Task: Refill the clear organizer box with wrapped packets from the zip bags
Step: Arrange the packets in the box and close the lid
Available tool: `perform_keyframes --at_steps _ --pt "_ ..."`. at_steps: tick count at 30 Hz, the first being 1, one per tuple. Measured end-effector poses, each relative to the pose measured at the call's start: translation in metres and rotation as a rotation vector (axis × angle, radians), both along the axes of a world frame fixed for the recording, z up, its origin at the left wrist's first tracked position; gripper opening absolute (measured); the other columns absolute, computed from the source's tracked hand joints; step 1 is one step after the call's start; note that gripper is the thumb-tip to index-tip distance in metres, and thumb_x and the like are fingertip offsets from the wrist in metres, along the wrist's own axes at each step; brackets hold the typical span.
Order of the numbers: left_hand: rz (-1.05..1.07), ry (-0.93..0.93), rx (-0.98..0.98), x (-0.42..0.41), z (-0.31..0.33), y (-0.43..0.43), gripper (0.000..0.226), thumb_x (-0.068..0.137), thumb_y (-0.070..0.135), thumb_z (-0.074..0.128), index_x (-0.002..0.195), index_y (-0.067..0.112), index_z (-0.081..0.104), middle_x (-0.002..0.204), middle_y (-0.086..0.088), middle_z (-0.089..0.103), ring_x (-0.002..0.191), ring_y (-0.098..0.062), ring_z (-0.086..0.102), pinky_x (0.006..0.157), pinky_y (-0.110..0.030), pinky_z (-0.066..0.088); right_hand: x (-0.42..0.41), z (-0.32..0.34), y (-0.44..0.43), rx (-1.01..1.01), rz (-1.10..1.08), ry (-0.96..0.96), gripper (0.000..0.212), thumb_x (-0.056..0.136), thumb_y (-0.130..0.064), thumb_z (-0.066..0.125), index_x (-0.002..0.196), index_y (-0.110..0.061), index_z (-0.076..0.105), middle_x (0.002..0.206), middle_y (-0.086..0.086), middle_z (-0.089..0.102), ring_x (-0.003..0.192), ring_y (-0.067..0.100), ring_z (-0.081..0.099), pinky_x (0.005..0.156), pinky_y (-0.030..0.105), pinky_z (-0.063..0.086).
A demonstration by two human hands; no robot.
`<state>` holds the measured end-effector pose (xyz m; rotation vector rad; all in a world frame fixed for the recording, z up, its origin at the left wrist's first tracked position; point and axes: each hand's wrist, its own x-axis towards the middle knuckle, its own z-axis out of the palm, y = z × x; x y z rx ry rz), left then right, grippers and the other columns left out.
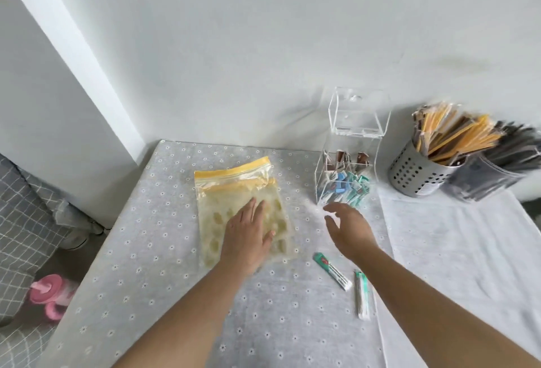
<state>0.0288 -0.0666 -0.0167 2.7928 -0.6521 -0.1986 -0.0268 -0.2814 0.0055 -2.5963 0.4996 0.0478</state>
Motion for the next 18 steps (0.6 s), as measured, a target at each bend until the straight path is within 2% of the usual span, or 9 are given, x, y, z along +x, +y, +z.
perform_keyframes --at_steps 3,6,9,12,15,18 --pt "-0.266 0.07 0.034 -0.033 -0.001 -0.05 0.064 0.095 0.04 0.045 0.15 0.02 0.018 0.158 -0.003 0.016 0.145 -0.021 0.02 0.115 -0.037 0.024 -0.04 -0.004 -0.046 -0.033 -0.113 0.058 0.029 0.091 -0.019 0.051 0.119 -0.02 0.061 0.125 0.003 0.061 0.116 0.023 0.054 0.097 0.033 0.045" --pt "-0.433 0.165 0.138 -0.056 -0.004 -0.082 0.061 0.094 0.034 0.05 0.148 0.023 0.023 0.158 -0.004 0.017 0.143 -0.023 0.023 0.114 -0.041 0.027 -0.071 -0.016 -0.074 -0.039 -0.047 0.151 0.031 0.09 -0.022 0.054 0.121 -0.023 0.059 0.127 -0.002 0.057 0.119 0.021 0.051 0.098 0.031 0.044" --pt "-0.435 0.125 0.184 -0.065 -0.006 -0.095 0.047 0.094 0.027 0.052 0.139 0.026 0.039 0.152 -0.002 0.031 0.138 -0.022 0.032 0.111 -0.04 0.032 -0.087 -0.027 -0.085 -0.112 0.099 0.172 0.029 0.09 -0.027 0.056 0.118 -0.026 0.06 0.124 -0.006 0.056 0.114 0.017 0.051 0.094 0.03 0.045" --pt "-0.395 0.069 0.174 -0.067 -0.005 -0.102 0.024 0.093 0.024 0.056 0.116 0.02 0.054 0.13 0.002 0.05 0.118 -0.017 0.046 0.098 -0.033 0.041 -0.091 -0.032 -0.091 -0.168 0.152 0.158 0.02 0.092 -0.026 0.055 0.111 -0.023 0.059 0.118 -0.006 0.055 0.109 0.016 0.05 0.089 0.028 0.044" --pt "-0.325 0.119 0.183 -0.07 -0.001 -0.106 0.015 0.092 0.018 0.057 0.107 0.017 0.056 0.112 0.0 0.055 0.097 -0.016 0.053 0.081 -0.029 0.045 -0.089 -0.03 -0.095 -0.176 0.192 0.159 0.014 0.093 -0.023 0.051 0.105 -0.02 0.057 0.111 -0.003 0.057 0.101 0.017 0.053 0.083 0.028 0.046" --pt "-0.191 0.241 0.135 -0.072 0.011 -0.109 0.011 0.092 0.016 0.057 0.103 0.015 0.056 0.099 -0.004 0.065 0.081 -0.018 0.06 0.071 -0.032 0.048 -0.088 -0.022 -0.105 -0.058 0.162 0.2 0.006 0.091 -0.017 0.05 0.094 -0.02 0.055 0.095 0.0 0.063 0.083 0.02 0.059 0.07 0.031 0.05"
